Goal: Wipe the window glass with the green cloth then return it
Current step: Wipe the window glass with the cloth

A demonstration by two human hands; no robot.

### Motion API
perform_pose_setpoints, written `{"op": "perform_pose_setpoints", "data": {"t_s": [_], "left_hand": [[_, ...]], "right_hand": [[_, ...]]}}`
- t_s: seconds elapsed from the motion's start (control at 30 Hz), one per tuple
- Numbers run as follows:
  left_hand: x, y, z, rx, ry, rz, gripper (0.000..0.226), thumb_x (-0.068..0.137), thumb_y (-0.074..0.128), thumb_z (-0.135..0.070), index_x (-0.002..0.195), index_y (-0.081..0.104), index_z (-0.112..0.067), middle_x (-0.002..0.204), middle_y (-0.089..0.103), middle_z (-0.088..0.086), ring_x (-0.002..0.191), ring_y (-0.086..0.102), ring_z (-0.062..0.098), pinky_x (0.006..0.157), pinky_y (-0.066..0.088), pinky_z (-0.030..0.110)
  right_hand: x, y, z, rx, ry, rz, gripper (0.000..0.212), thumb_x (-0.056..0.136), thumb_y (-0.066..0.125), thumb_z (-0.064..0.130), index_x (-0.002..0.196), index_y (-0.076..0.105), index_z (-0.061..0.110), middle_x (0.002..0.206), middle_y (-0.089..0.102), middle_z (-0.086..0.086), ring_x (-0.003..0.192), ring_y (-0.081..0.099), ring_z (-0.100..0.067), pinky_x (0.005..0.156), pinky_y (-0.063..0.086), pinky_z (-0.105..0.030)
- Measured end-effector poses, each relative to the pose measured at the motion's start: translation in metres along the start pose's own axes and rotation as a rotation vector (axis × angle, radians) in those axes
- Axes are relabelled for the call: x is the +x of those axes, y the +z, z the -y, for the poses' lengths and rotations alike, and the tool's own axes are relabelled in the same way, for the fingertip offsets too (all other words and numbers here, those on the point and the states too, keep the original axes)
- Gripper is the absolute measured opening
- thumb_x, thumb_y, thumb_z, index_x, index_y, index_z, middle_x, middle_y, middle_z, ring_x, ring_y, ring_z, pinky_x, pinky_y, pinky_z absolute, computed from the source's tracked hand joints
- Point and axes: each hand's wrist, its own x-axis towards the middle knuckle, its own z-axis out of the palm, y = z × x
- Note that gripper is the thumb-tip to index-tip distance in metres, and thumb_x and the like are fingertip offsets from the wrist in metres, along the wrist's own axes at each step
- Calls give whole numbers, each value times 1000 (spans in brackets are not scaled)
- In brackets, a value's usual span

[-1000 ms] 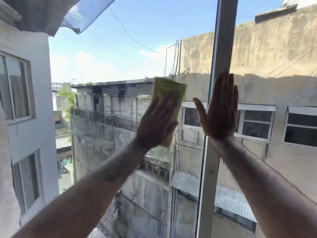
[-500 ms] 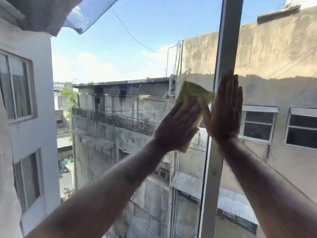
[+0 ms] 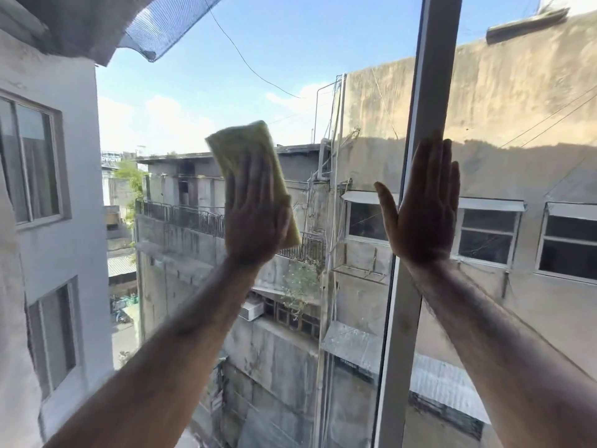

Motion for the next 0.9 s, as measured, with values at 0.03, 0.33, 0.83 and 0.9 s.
{"op": "perform_pose_setpoints", "data": {"t_s": [0.03, 0.33, 0.83, 0.9], "left_hand": [[-19, 0, -2, -16, 326, 88, 68, 109, 44, -36, 163, 19, -4, 169, 27, 21, 160, 22, 37, 127, 28, 61], [-62, -25, 83, 93, -275, 36, 69, 108, 29, -41, 163, 20, 0, 170, 26, 22, 160, 22, 36, 128, 25, 59], [63, -14, 29, 47, -202, -24, 66, 111, 35, -38, 163, 19, -1, 172, 24, 19, 161, 19, 35, 130, 22, 55], [51, -4, -9, 13, 184, 42, 64, 112, 37, -35, 163, 17, -3, 171, 24, 22, 161, 18, 38, 129, 23, 57]], "right_hand": [[0, 0, 0, -3, -2, -2, 87, 108, 31, 63, 165, 17, -1, 174, 14, -21, 164, 13, -32, 134, 16, -48], [0, -3, 1, 7, -5, 14, 86, 109, 28, 63, 165, 13, -1, 175, 11, -21, 164, 10, -33, 135, 14, -48], [0, -2, 3, -7, -7, 24, 88, 108, 22, 66, 166, 12, 0, 175, 10, -20, 165, 10, -31, 134, 15, -50], [0, -2, 2, -10, -3, 19, 88, 108, 22, 65, 165, 13, -1, 175, 12, -21, 164, 11, -32, 134, 16, -50]]}}
